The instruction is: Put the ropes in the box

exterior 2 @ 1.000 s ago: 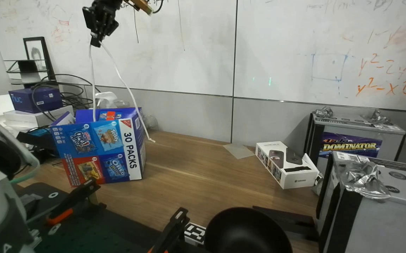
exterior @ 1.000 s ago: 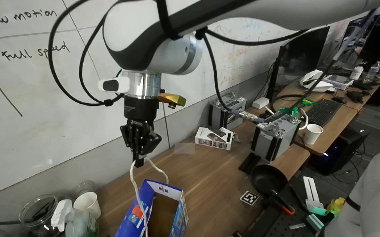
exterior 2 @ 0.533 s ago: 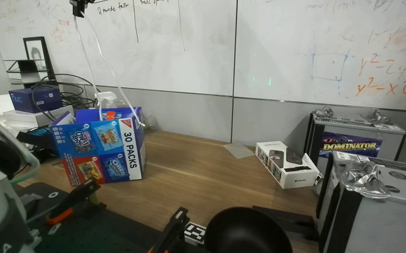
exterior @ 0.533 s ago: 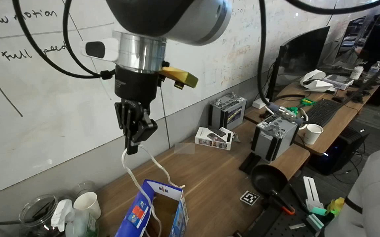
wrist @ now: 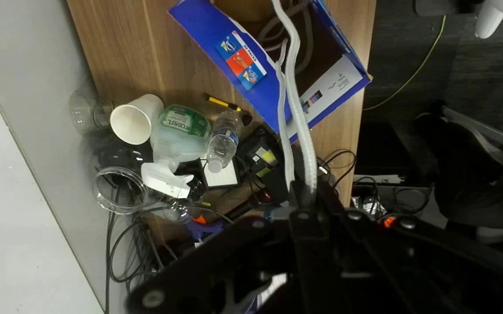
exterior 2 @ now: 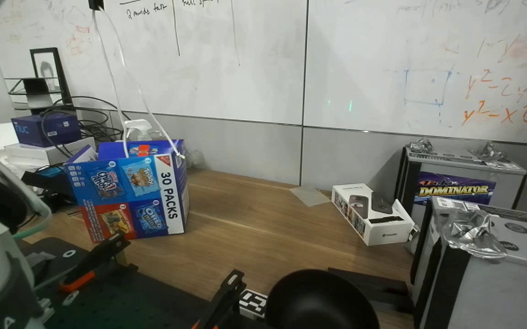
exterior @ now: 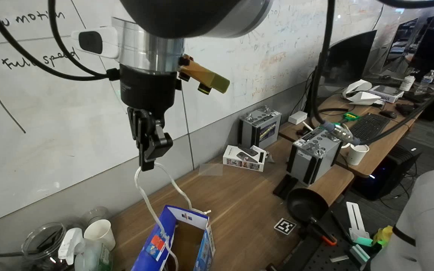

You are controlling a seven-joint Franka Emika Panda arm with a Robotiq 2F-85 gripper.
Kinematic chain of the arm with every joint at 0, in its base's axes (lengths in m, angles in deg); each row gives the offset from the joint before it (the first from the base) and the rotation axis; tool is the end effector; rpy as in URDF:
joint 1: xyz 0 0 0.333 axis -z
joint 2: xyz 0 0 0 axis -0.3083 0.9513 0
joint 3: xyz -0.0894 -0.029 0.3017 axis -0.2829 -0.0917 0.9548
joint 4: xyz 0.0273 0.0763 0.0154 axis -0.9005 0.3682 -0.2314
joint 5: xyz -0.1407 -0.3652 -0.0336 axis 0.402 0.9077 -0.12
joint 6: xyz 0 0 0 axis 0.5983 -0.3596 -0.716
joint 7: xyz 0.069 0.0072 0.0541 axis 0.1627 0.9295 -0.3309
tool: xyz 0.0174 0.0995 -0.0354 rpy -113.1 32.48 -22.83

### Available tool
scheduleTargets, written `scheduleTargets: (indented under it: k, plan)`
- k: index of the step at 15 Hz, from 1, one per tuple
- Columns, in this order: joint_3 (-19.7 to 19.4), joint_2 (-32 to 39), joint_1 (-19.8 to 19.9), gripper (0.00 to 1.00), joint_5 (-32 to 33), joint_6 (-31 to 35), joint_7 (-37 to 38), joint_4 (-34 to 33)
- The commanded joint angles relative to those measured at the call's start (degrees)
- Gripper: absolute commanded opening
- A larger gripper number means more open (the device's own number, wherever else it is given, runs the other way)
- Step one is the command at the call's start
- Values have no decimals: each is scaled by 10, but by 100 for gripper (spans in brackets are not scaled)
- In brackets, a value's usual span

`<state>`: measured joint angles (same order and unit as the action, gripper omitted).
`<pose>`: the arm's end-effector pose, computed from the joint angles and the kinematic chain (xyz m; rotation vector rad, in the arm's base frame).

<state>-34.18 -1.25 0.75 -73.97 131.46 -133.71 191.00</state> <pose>0.3825 0.2974 0.5769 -2.1748 -2.0988 -0.3543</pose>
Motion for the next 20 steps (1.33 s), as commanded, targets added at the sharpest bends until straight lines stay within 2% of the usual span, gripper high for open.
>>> scheduleTargets:
  k: [1, 11, 20]
  plan:
    - [6, 1, -16, 10, 42, 11, 60, -19]
    - [11, -1, -40, 9, 104, 10, 138, -45]
    - [5, 10, -42, 10, 122, 11, 155, -37]
